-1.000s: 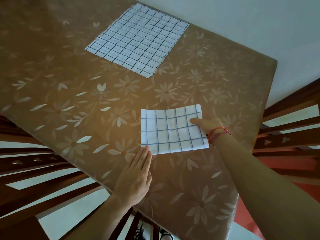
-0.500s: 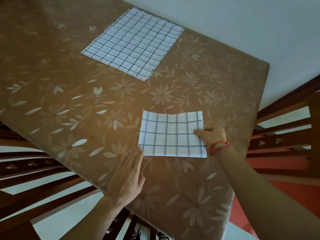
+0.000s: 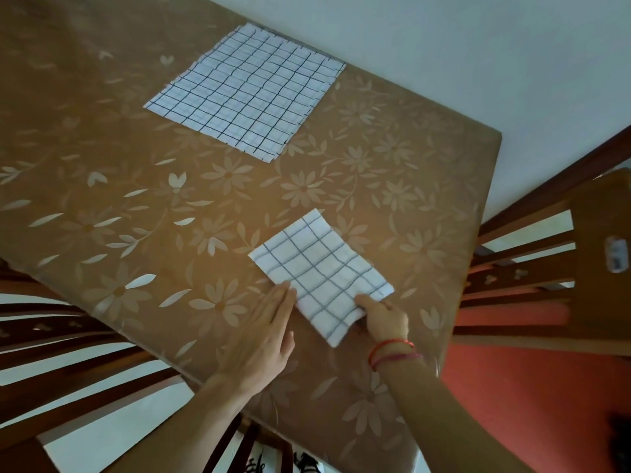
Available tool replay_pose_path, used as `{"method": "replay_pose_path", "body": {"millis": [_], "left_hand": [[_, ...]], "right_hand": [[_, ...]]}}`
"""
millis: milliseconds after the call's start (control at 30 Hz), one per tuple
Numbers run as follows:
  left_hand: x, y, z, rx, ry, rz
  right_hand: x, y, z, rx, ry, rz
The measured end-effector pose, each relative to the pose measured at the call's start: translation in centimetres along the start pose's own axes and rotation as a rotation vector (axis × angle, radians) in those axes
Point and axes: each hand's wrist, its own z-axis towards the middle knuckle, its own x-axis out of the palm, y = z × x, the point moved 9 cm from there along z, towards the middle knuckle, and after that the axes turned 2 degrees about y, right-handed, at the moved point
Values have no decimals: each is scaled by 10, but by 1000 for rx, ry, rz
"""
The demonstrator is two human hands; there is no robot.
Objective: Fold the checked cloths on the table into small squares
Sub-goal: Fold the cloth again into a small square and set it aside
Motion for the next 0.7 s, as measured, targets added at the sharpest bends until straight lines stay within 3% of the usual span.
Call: {"method": "replay_pose_path", "body": {"millis": [133,233,367,467,533,700], "left_hand": [[8,11,3,-8,40,6],[14,20,1,-11,92,44],[17,24,-6,13,99,85],[22,28,-11,31,92,127],[23,29,-13,22,114,132],[23,32,-16,58,123,117]], "right_hand": [[34,-38,-28,224,261,229],[44,-49,-43,302,417,251],[46,-50,-47,251,554,250],[45,-42,-48,109,674,150],[41,-34,-44,-45,663,-26],[6,8,-36,-413,289,-467]]}}
